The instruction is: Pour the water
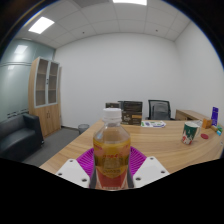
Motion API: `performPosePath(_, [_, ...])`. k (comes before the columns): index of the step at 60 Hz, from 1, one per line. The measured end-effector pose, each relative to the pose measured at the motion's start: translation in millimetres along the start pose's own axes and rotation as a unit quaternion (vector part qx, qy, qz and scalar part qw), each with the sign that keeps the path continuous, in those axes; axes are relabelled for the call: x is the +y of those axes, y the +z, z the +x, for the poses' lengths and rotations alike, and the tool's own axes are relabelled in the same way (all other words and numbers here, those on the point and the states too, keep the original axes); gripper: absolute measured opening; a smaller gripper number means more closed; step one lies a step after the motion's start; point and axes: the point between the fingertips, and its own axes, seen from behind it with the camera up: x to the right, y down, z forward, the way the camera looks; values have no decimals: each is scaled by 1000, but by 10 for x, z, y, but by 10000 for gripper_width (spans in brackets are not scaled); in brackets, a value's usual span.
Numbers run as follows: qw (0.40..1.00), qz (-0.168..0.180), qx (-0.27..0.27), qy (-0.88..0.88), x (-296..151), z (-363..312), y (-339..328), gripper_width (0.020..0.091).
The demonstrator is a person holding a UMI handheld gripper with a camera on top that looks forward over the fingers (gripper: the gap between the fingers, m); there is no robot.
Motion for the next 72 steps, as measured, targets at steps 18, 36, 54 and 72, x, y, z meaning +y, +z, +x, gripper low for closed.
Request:
performPosePath(18, [965,55,-16,257,-1121,1305,515,430])
performPosePath(36, [688,79,-76,717,-1267,2672,1194,427])
performPosePath(54, [505,120,-103,848,-1261,3111,1300,444])
performPosePath(72, [594,105,-122,788,-1479,2977,1210,443])
